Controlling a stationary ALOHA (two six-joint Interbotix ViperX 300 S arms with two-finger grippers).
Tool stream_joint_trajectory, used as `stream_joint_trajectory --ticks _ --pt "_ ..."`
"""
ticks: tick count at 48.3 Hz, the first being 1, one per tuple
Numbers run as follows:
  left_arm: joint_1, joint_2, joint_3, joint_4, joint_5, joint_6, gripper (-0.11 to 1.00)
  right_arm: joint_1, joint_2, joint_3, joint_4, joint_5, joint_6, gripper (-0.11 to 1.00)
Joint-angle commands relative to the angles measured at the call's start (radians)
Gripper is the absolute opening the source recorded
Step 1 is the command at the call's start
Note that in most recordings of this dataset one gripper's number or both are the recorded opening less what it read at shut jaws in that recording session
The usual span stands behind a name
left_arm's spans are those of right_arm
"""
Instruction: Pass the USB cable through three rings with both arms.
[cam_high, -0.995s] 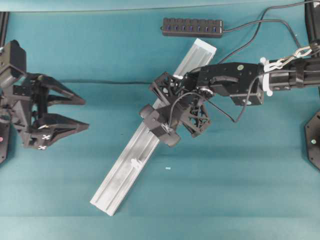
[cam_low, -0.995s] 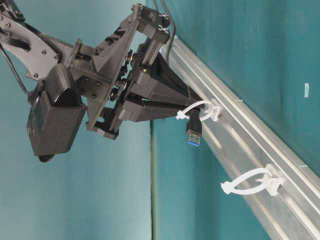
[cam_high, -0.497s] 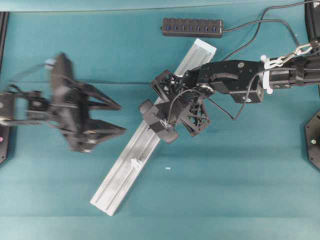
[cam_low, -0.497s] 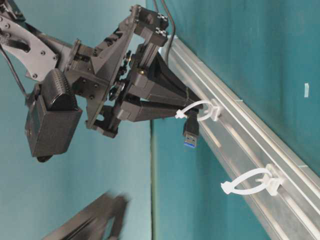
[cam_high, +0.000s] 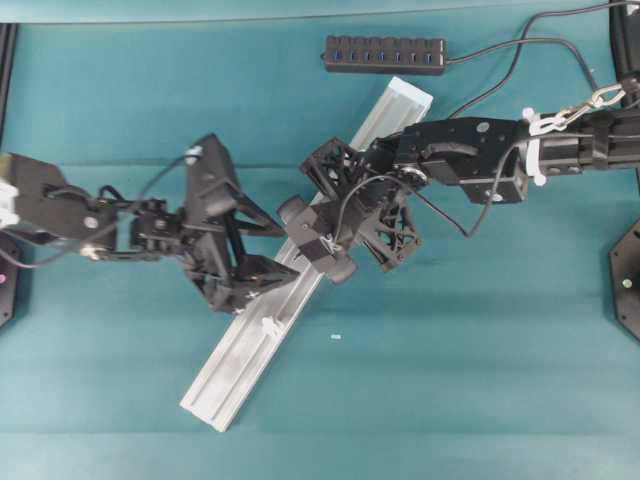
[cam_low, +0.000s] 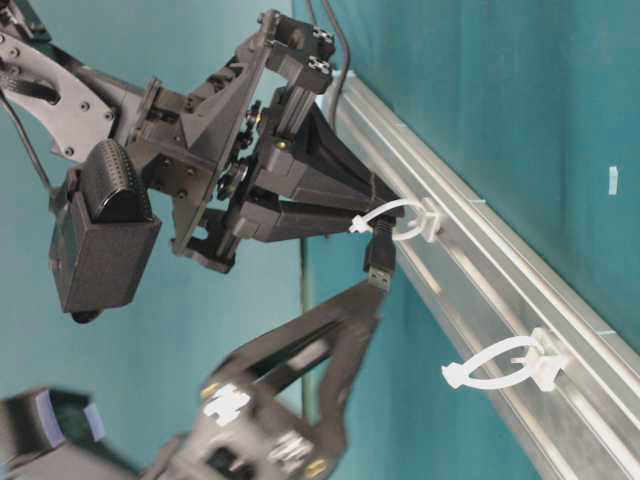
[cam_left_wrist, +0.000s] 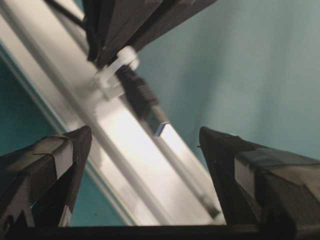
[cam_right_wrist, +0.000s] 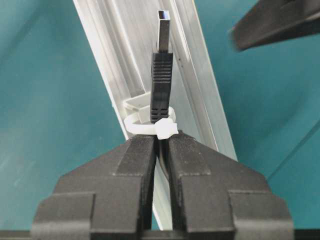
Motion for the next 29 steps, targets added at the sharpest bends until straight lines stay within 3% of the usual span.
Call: stream_joint_trajectory --ticks 1,29 --pt "0.012 0.049 -0.028 0.003 -0.018 0.000 0.94 -0.002 -0.005 -0.003 0.008 -0.003 0.012 0.08" --pt "0.009 0.063 -0.051 0.002 -0.044 -0.002 0.91 -0.002 -0.005 -0.005 0.008 -0.005 0.015 0.08"
